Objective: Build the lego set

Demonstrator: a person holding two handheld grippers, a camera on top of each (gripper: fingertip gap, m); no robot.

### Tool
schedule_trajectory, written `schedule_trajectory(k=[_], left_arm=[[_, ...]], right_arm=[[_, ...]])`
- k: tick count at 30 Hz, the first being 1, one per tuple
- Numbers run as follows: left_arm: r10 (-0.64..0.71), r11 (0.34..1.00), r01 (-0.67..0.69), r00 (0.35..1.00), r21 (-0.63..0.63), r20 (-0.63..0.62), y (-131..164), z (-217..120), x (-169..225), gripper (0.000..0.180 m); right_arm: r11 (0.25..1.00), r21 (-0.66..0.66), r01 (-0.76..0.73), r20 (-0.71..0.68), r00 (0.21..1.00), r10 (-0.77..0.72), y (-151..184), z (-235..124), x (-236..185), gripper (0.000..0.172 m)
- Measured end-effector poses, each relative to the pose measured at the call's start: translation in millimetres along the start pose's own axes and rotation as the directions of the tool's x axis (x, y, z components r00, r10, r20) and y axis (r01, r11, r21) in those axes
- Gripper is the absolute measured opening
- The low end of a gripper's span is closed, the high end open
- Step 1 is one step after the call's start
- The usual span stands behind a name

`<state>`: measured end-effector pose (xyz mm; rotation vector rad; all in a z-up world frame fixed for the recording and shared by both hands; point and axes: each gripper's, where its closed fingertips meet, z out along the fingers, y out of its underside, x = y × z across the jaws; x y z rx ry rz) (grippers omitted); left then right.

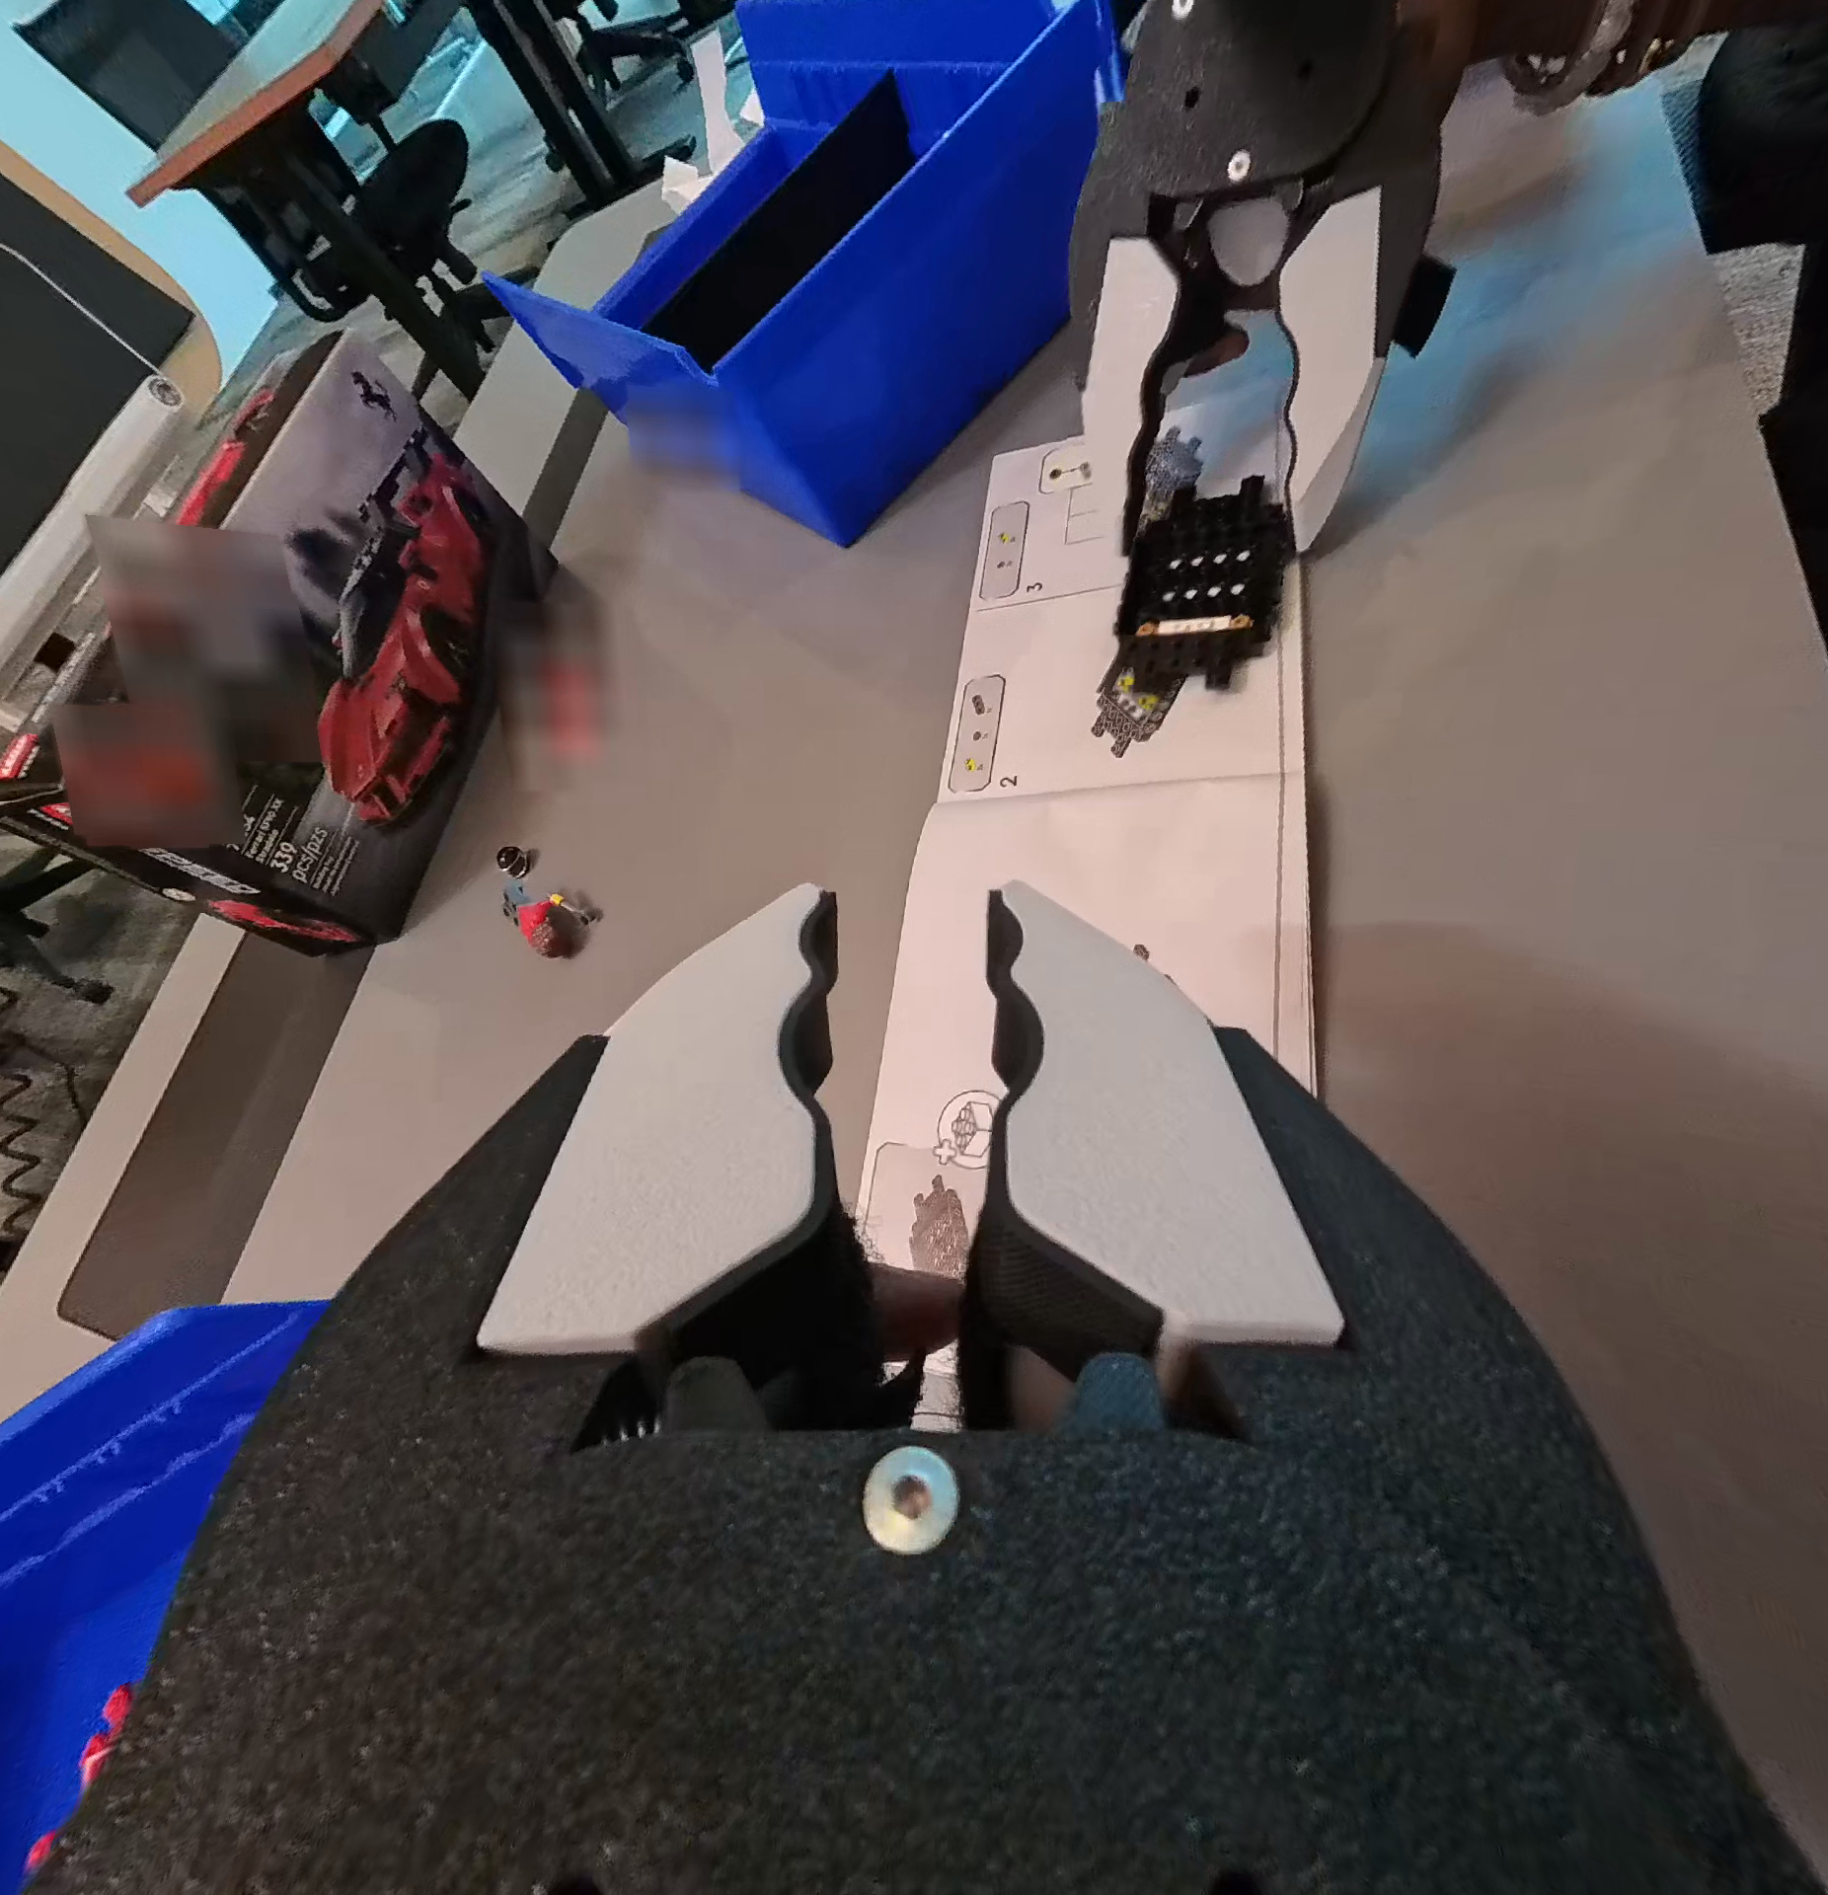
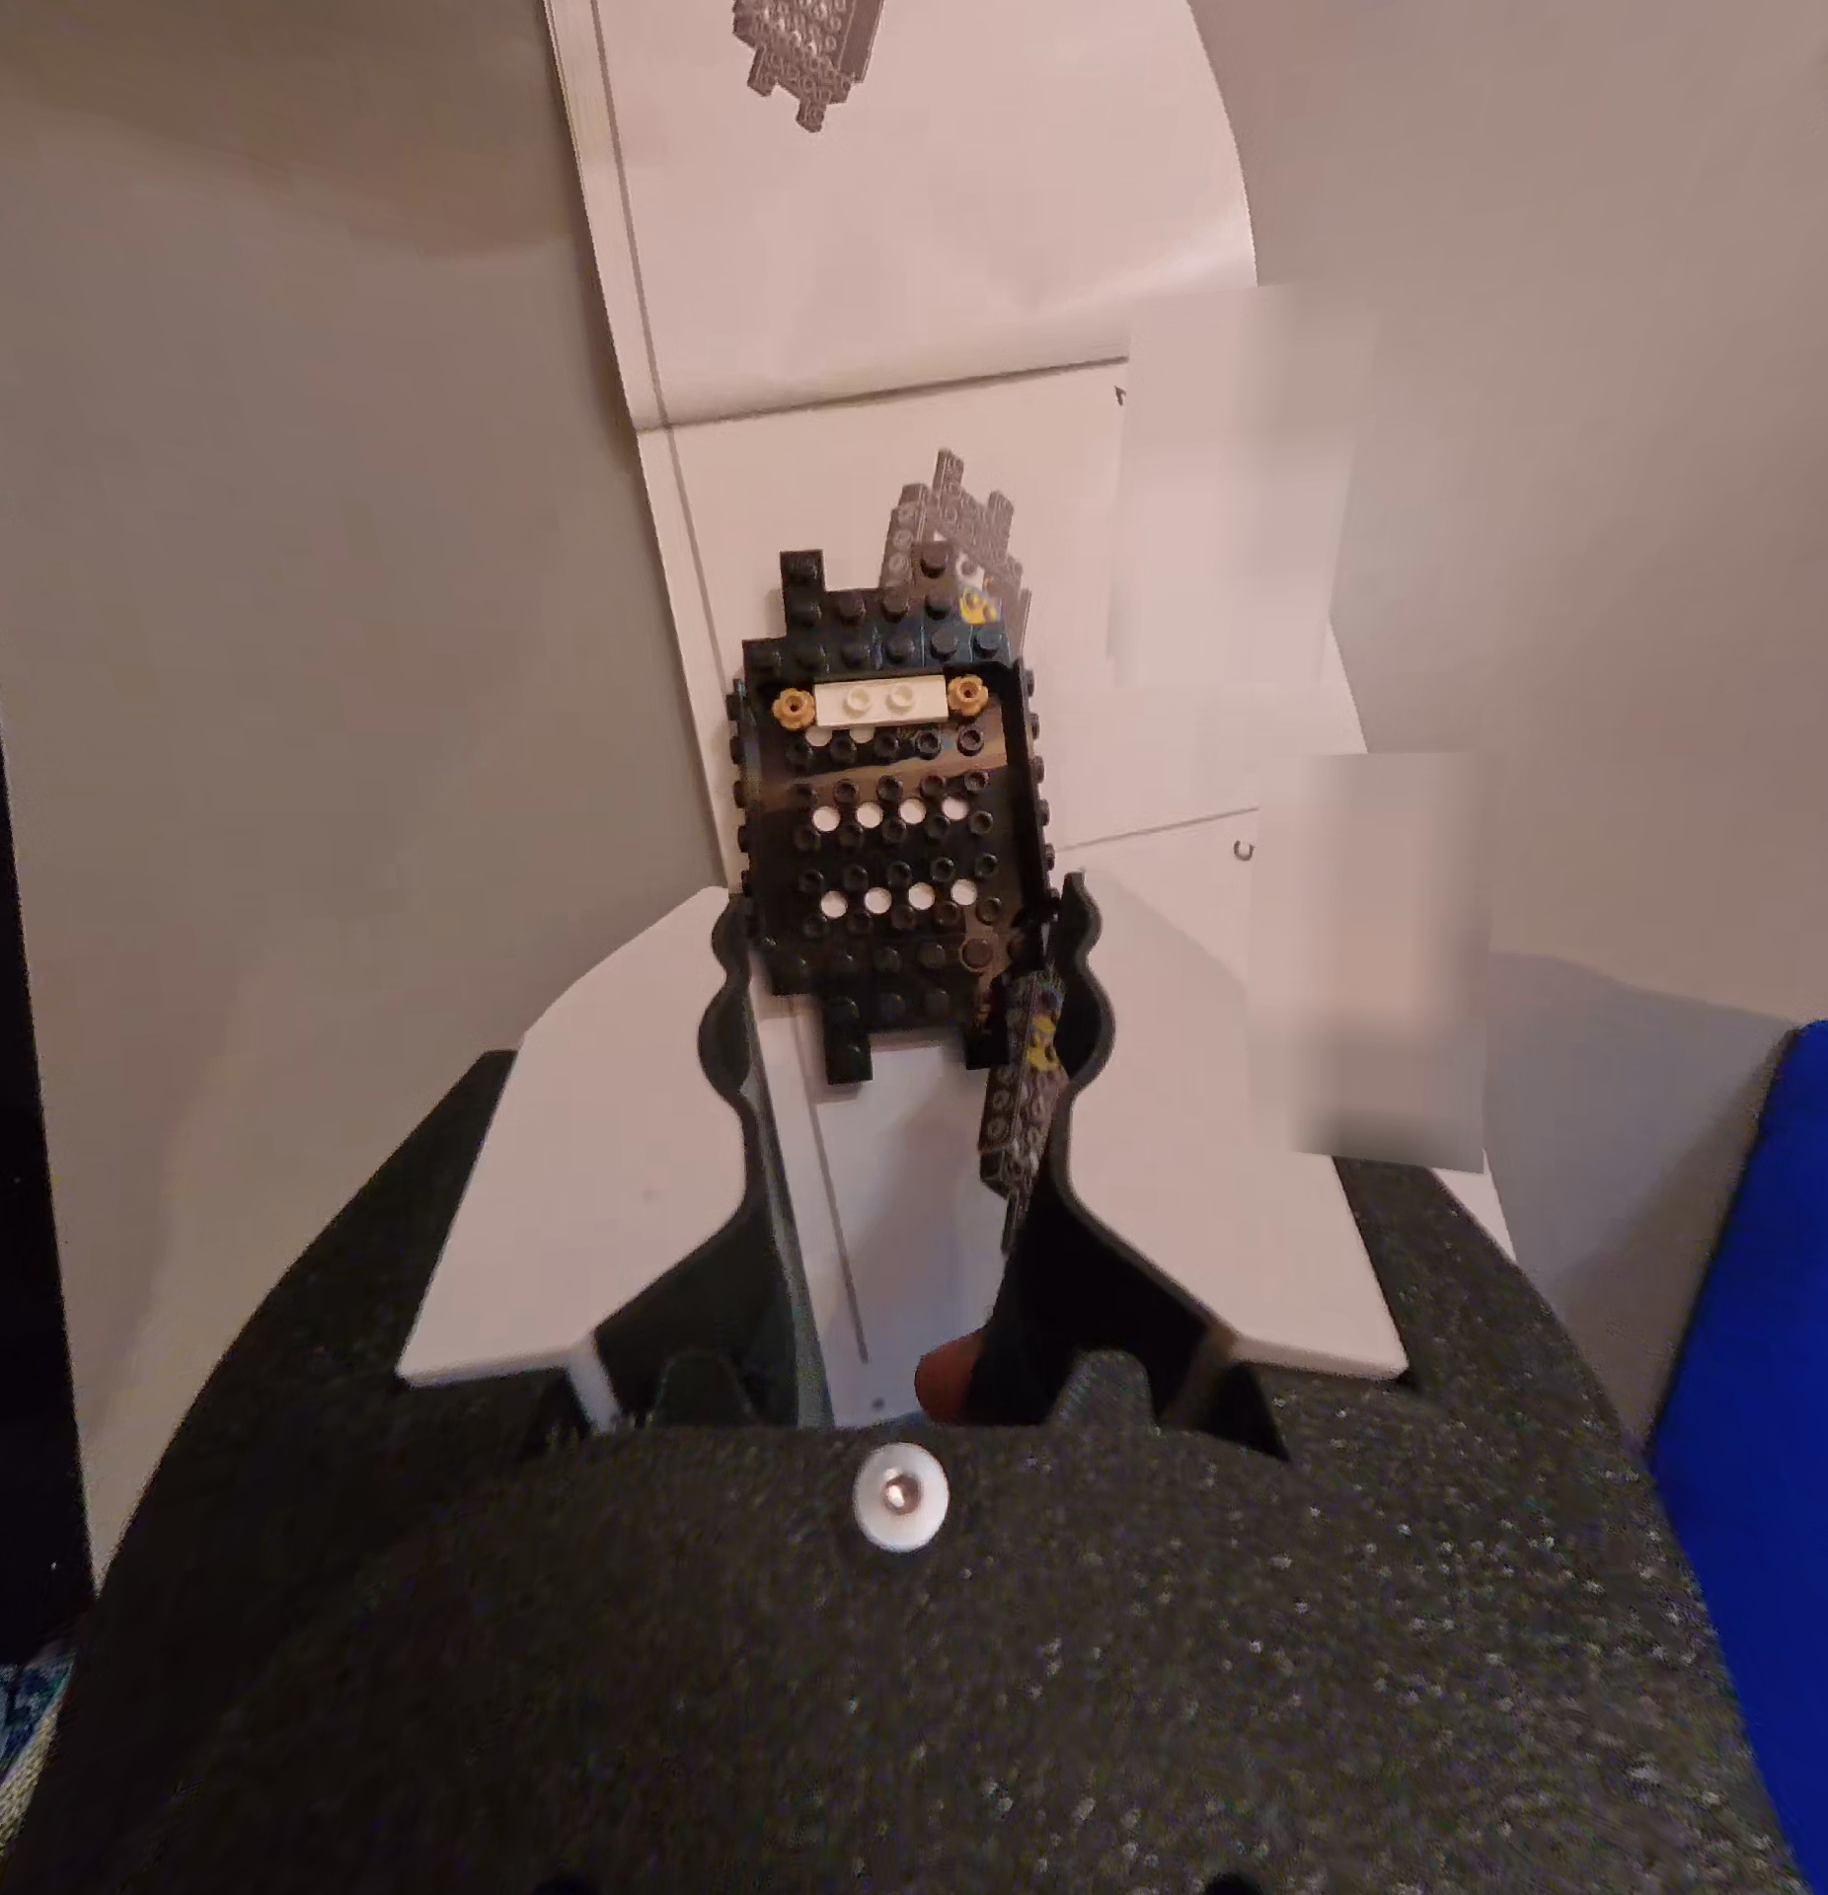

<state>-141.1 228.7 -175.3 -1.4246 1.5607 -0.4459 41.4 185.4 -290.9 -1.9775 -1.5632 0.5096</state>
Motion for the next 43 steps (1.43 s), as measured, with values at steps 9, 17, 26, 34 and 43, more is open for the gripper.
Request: schedule_trajectory(k=[9, 17, 26, 34, 43], left_arm=[[0.017, 1.000, -0.017, 1.000, 0.005, 0.010, -4, -3, 1, 0.027], [0.029, 1.000, -0.029, 1.000, -0.007, -0.013, -5, 4, 5, 0.028], [-0.033, 0.998, 0.035, 0.999, 0.051, -0.039, -16, 21, 7, 0.029], [-0.246, 0.948, 0.239, 0.969, 0.210, 0.007, -38, 49, -13, 0.032], [-0.431, 0.879, 0.376, 0.889, 0.293, 0.155, -41, 49, -45, 0.031]], right_arm=[[0.998, -0.011, -0.067, -0.130, 0.989, 0.065, 26, -22, 18, 0.058], [1.000, 0.028, -0.005, -0.174, 0.985, 0.010, 13, -16, 23, 0.058], [0.998, 0.041, 0.046, -0.257, 0.966, -0.034, -20, -88, 28, 0.067], [0.997, -0.017, 0.071, -0.329, 0.942, -0.073, -5, -205, 92, 0.000], [0.928, -0.357, 0.103, -0.128, 0.979, -0.158, 72, -160, 192, 0.028]])
